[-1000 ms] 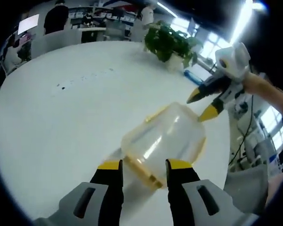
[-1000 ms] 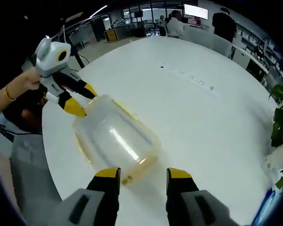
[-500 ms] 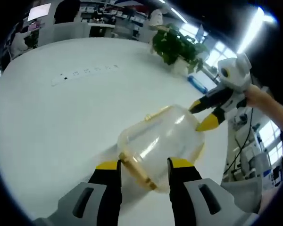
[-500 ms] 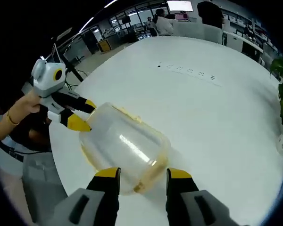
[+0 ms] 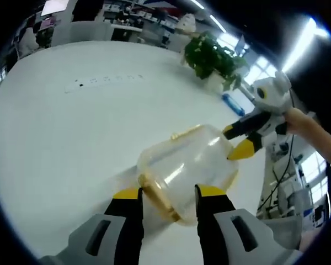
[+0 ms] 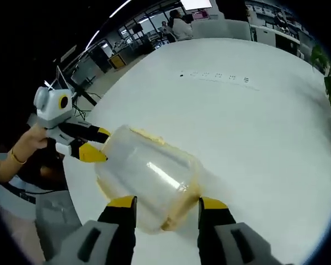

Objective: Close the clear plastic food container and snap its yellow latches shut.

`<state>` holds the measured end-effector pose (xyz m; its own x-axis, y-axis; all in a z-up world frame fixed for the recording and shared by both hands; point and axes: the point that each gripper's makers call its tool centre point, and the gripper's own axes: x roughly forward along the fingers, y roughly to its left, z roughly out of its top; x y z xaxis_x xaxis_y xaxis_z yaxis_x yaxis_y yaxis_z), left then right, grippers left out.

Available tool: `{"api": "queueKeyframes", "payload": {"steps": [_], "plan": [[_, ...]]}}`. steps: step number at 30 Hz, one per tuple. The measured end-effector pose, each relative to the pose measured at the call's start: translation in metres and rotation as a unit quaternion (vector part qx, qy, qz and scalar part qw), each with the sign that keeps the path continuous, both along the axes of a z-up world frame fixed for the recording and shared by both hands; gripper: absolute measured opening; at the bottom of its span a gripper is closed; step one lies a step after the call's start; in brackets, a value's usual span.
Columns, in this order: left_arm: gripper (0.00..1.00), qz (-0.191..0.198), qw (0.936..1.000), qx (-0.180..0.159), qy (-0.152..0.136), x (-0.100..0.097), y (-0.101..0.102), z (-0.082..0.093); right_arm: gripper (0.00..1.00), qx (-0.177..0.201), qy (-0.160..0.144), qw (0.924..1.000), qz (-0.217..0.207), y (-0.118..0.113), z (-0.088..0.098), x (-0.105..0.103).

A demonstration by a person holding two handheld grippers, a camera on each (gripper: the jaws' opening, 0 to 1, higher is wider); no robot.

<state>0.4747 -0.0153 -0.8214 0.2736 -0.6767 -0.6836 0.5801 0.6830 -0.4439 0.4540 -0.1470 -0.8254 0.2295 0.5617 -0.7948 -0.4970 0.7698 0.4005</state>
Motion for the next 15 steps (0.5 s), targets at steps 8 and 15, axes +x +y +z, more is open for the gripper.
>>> {"api": "queueKeyframes", "payload": {"steps": [8, 15], "plan": [[0.35, 0.018, 0.9996, -0.015, 0.017, -0.001, -0.002, -0.002, 0.41, 0.035, 0.031, 0.9987, -0.020, 0.008, -0.003, 0.000], [0.35, 0.028, 0.9992, -0.014, 0.024, -0.003, -0.004, -0.004, 0.40, 0.029, 0.025, 0.9992, -0.009, 0.015, -0.010, 0.002]]}}
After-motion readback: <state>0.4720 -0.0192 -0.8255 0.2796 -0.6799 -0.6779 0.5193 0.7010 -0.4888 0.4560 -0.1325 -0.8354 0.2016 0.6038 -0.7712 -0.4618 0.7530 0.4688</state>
